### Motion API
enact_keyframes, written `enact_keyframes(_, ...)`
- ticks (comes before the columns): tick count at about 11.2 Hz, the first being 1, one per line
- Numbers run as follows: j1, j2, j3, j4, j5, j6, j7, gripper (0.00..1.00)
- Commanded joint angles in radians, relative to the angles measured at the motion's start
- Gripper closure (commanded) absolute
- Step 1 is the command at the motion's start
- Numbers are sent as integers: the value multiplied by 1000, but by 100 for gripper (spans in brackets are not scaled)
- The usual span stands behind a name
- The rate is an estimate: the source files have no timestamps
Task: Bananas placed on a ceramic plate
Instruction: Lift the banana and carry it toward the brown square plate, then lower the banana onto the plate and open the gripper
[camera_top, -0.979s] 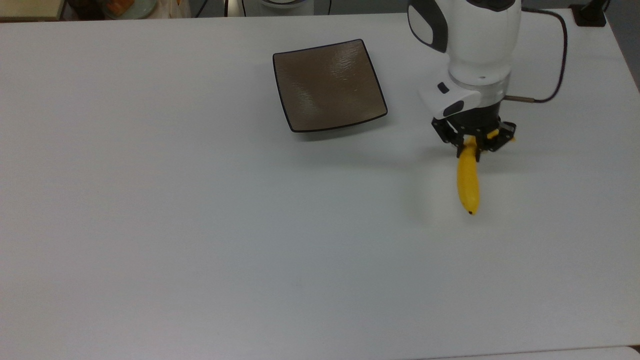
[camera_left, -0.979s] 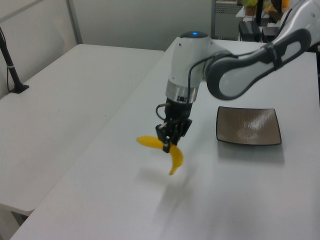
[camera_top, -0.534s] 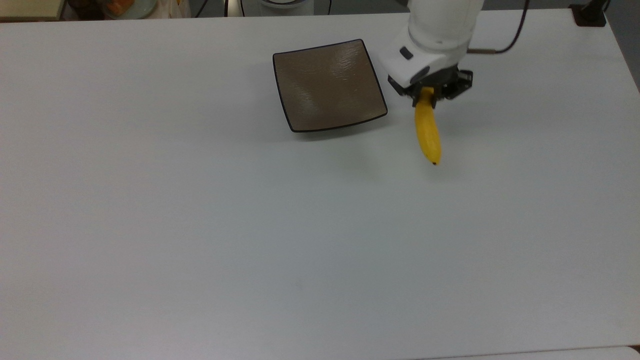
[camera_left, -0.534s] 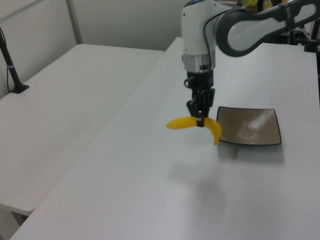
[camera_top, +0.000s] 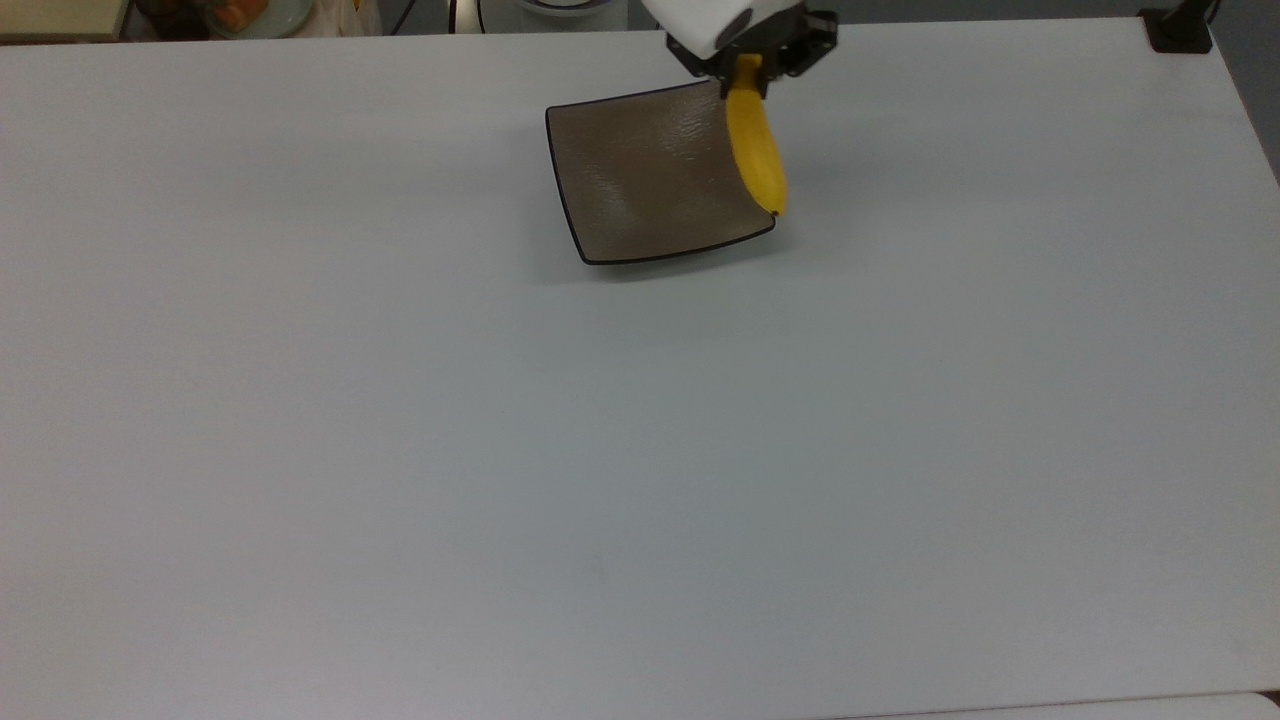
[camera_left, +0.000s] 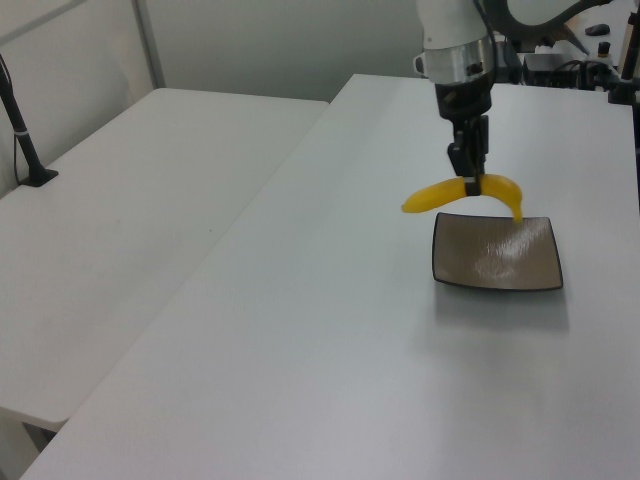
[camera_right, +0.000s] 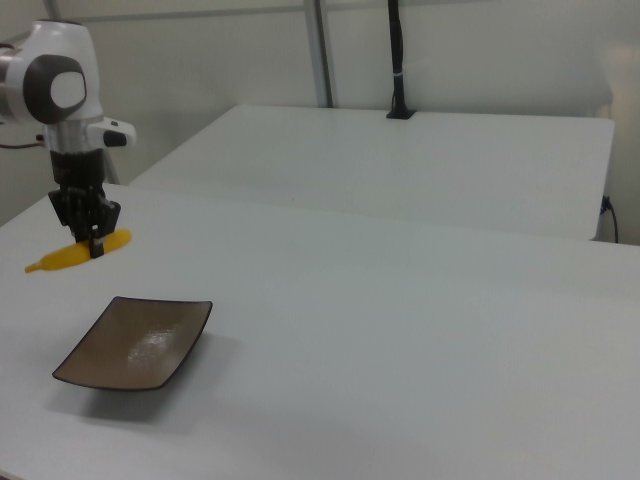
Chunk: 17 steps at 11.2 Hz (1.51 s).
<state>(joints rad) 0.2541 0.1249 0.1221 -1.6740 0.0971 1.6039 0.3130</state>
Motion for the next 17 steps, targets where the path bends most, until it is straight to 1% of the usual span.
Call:
enact_keyframes(1,-42,-113,-30,-188,16,16,-142,81)
enact_keyframes(2,-42,-103,-41,-205,15,46,-152,81)
enact_keyframes(3,-41,-100,-41,-239,9,95,-155,61)
enact_keyframes(4,-41,-91,-41,-245,6,106,-141,6)
enact_keyframes(5,-41,-88,-41,-239,6,105,-140,0)
enact_keyframes(11,-42,-87,-42,-208,6,113,-141,0)
enact_keyframes(13,-44,-87,-55,-184,-3,140,-144,0)
enact_keyframes(16,-47,-93,-58,-179,-85,302,-140,0)
enact_keyframes(17,-61,-93,-61,-170,-103,347,-135,0)
